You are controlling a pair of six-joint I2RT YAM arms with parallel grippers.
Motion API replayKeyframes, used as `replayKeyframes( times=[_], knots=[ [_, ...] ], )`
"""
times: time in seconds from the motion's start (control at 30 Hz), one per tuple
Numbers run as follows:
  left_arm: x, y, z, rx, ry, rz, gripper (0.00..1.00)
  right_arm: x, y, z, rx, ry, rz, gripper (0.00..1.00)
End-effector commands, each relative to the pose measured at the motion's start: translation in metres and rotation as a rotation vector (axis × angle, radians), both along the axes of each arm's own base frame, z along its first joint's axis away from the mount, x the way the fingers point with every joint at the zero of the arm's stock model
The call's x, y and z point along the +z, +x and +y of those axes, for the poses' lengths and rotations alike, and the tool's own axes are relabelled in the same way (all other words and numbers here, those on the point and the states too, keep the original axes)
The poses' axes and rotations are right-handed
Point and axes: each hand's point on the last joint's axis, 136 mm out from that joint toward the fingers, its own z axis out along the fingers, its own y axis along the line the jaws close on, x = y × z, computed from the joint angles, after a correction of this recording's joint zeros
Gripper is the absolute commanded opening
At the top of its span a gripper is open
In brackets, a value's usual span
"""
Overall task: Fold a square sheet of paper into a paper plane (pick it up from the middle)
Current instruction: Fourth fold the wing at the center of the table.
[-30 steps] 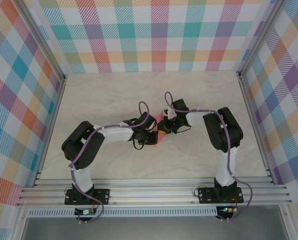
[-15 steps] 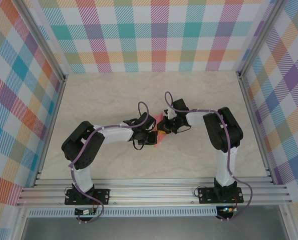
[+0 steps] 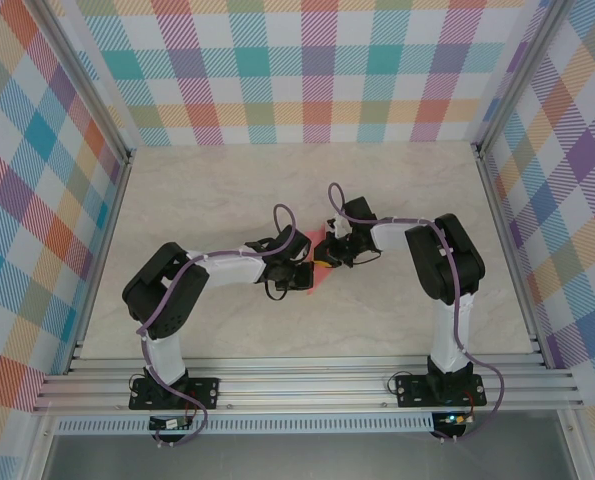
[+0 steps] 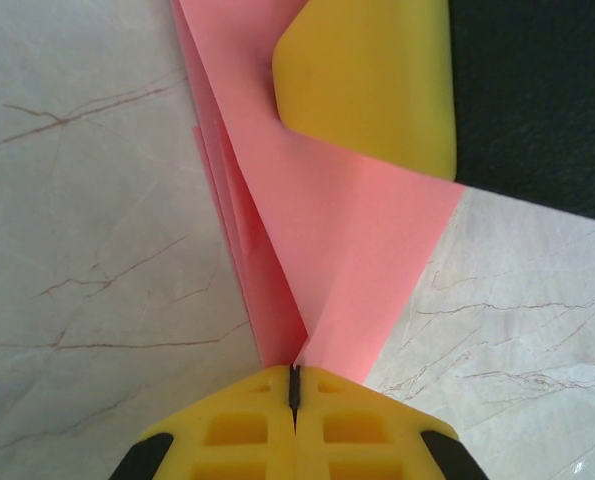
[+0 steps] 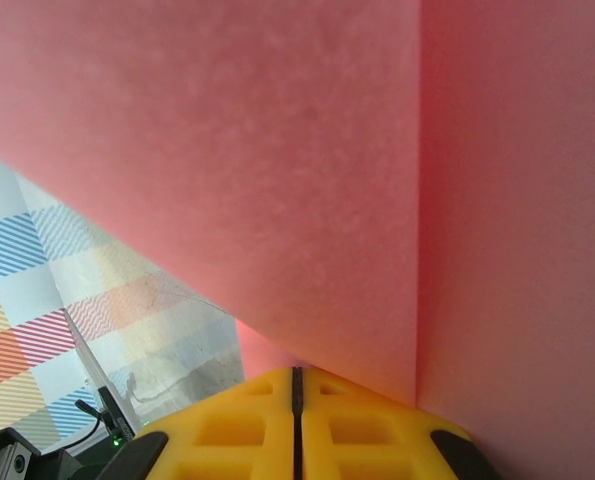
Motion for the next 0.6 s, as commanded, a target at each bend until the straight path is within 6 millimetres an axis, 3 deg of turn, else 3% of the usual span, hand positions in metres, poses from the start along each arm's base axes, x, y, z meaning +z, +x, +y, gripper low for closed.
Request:
replayKeyframes(
  times=[0.0, 0.13, 0.43, 0.57],
  knots=[
    [-0.044, -0.043, 0.043, 0.028, 0.197, 0.158, 0.00, -0.049, -0.024, -0.027, -0.019, -0.175, 0.117, 0.08],
    [-0.028, -0.035, 0.038, 0.042, 0.176, 0.116, 0.00, -0.050, -0.024, -0.028, -0.021, -0.180, 0.122, 0.08],
    [0.049, -0.001, 0.020, 0.126, 0.034, -0.066, 0.07, -0.051, -0.024, -0.027, -0.021, -0.175, 0.125, 0.08],
    [0.059, 0.005, -0.003, 0.108, -0.067, -0.063, 0.07, -0.051, -0.024, -0.027, -0.023, -0.178, 0.124, 0.07]
  ],
)
